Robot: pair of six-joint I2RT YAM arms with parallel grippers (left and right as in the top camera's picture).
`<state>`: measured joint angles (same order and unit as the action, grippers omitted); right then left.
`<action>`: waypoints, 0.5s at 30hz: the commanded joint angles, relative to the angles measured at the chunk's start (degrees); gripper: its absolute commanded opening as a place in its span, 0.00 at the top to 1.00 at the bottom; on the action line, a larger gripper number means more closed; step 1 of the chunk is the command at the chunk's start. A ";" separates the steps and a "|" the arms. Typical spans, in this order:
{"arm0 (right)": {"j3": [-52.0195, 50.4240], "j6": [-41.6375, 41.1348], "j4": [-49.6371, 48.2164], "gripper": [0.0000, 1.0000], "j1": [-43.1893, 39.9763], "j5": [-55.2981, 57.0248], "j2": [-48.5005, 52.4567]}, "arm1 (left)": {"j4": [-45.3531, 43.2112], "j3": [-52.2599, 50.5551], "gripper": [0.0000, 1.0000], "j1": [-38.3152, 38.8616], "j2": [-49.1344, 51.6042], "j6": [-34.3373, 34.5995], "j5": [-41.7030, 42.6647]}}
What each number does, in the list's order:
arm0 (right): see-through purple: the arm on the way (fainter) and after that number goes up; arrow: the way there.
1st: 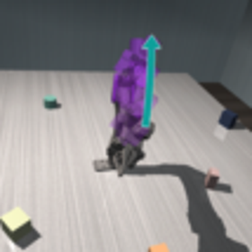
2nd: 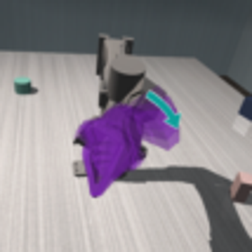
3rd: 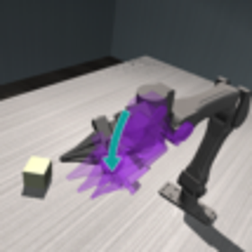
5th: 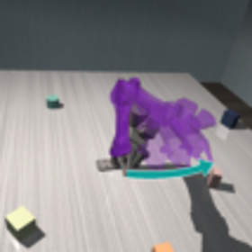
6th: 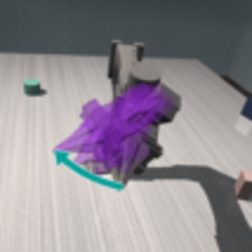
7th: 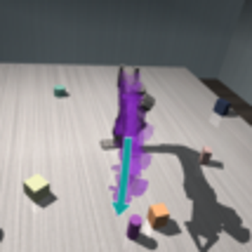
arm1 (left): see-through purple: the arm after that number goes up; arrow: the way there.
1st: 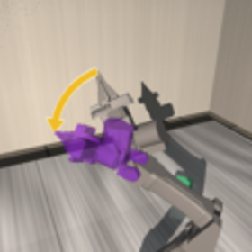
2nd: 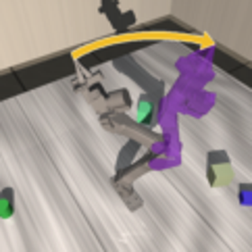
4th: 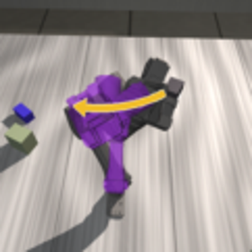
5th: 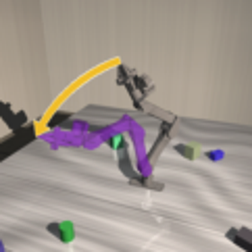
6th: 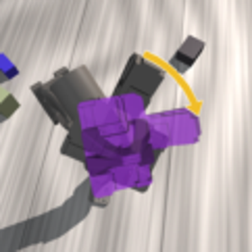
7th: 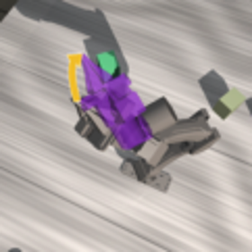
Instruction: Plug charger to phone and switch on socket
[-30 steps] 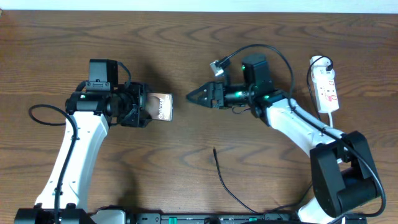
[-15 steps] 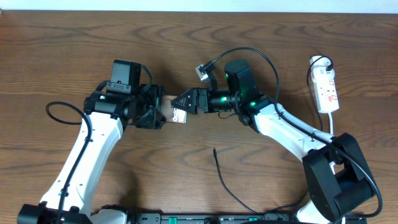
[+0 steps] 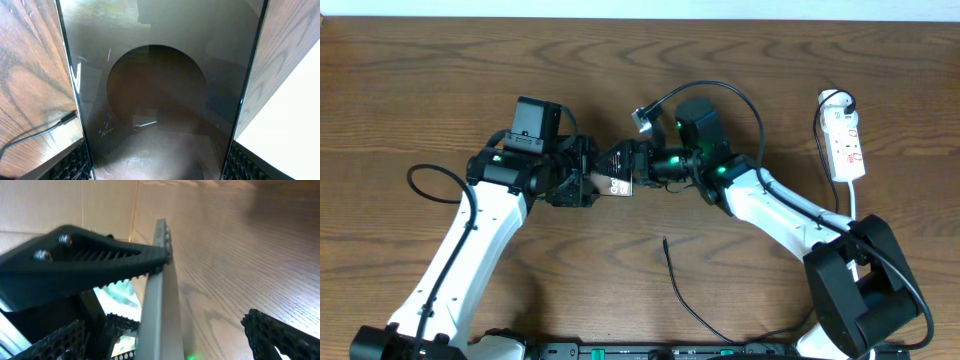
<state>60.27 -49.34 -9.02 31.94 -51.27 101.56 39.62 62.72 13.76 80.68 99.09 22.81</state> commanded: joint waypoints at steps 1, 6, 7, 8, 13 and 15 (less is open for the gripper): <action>0.85 6.88 -0.17 0.01 1.79 0.83 0.26 | -0.15 1.27 0.93 0.59 -0.94 1.75 0.92; 0.85 9.81 -0.20 0.01 3.58 2.27 0.26 | 0.00 1.27 0.93 0.85 -0.94 1.73 0.94; 0.85 9.79 -0.15 0.01 3.76 2.78 0.26 | 0.00 1.27 0.93 0.85 -0.94 1.75 0.96; 0.85 9.81 -0.17 0.01 3.96 3.06 0.26 | 0.00 1.27 0.93 0.85 -0.94 1.75 1.16; 0.85 9.77 -0.17 0.01 4.22 3.87 0.26 | -0.02 1.27 0.93 0.85 -0.94 1.75 2.03; 0.85 9.77 -0.17 0.07 4.22 4.04 0.26 | -0.02 1.27 0.93 0.85 -0.94 1.75 2.05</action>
<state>60.27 -40.93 -9.04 35.18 -48.14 101.56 39.81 62.72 14.37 80.68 100.51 22.98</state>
